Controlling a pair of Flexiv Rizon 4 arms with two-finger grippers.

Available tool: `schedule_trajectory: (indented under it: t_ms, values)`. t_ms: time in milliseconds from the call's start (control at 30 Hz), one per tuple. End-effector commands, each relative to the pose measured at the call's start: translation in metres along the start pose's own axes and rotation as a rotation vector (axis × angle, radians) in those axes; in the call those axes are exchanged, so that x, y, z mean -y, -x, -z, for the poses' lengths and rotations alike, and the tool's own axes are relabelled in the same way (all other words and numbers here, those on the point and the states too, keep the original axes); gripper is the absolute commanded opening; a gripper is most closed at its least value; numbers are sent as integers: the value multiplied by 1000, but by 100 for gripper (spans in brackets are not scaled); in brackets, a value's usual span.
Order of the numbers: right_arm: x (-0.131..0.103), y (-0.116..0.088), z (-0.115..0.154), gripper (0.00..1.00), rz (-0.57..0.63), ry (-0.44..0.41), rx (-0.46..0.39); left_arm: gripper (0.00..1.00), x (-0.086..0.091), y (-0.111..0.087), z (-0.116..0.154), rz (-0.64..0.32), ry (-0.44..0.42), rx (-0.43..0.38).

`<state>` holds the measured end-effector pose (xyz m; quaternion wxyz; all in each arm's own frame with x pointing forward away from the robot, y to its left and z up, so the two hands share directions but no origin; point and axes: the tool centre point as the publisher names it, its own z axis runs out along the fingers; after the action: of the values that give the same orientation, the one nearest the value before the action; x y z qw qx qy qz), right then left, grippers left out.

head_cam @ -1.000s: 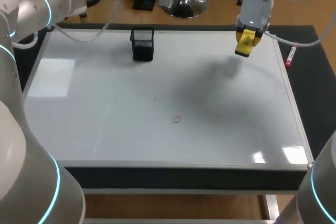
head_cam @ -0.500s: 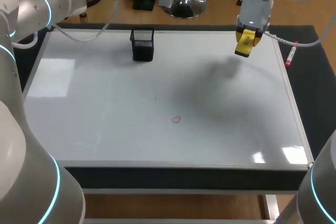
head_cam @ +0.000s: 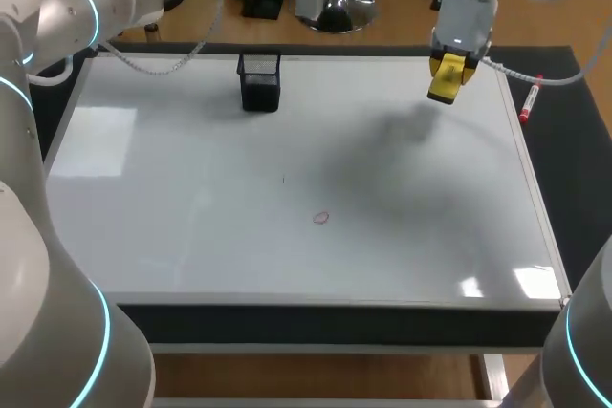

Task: Pick up the inspection probe, press it on each red-marked spot on the whiteboard one by one, put down the probe, pick up the eraser, and wipe off all the red marks.

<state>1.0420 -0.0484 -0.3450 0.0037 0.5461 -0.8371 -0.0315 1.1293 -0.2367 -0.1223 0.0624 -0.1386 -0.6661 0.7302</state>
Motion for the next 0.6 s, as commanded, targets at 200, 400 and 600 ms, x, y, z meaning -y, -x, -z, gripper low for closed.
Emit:
schedule_trajectory:
  t_ms: [200,400,600]
  values:
    - [0,-1,1,0,2,-2,-1,0,1,-13,-21,2,-41,-186]
    - [0,-1,1,0,2,-2,-1,0,10,-33,-39,16,-40,-255]
    - [0,-1,1,0,2,-2,-1,0,17,-51,-54,33,-41,-315]
